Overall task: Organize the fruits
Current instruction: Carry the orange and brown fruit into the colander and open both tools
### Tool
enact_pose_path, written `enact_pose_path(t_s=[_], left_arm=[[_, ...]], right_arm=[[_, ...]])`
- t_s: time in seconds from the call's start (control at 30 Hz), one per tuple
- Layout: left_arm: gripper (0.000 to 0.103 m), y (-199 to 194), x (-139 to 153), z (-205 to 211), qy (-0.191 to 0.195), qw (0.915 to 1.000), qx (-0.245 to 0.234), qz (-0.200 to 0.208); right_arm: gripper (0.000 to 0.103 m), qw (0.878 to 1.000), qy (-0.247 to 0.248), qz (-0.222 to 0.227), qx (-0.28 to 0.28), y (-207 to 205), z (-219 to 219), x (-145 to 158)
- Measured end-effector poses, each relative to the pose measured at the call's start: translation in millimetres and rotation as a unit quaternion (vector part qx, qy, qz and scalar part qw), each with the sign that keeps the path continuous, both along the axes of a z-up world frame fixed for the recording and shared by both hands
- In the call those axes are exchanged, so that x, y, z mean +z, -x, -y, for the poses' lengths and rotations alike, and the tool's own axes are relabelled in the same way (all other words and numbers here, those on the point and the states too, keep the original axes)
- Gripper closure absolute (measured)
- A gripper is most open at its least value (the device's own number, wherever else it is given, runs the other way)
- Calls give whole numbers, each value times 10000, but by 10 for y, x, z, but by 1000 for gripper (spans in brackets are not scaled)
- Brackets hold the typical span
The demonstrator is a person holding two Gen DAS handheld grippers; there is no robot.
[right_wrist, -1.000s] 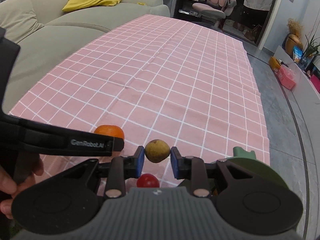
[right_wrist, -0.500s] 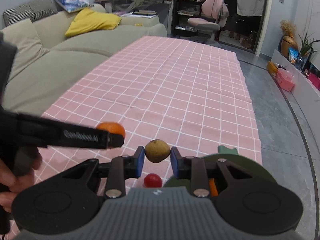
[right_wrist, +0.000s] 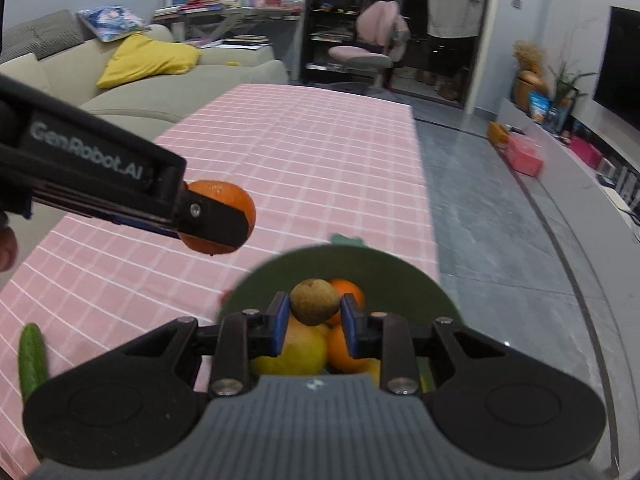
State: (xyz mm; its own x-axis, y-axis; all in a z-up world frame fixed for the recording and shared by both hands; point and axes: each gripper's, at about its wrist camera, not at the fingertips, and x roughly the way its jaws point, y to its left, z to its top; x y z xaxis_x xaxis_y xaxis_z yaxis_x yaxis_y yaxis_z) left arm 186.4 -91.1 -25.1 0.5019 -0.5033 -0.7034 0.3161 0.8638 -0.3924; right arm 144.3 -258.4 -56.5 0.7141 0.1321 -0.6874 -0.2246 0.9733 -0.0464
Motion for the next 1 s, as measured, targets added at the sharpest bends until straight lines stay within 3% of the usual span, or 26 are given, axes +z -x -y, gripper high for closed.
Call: enact_pose_path(t_s=[0.23,0.7,1.0], left_arm=[[55,37,-193,337,-388,9977,-504,-251],[55,-111,-426,387,-260,9966,-514,-588],[55,-203,-621,473,-484,9942,-563,-782]], right_arm=[[79,9990,-42,-426,-89,-4,214,-161],[79,9977,93,-592,-322,-140,265,-365],[79,9970,118,-686,-340,-213,274,-421]])
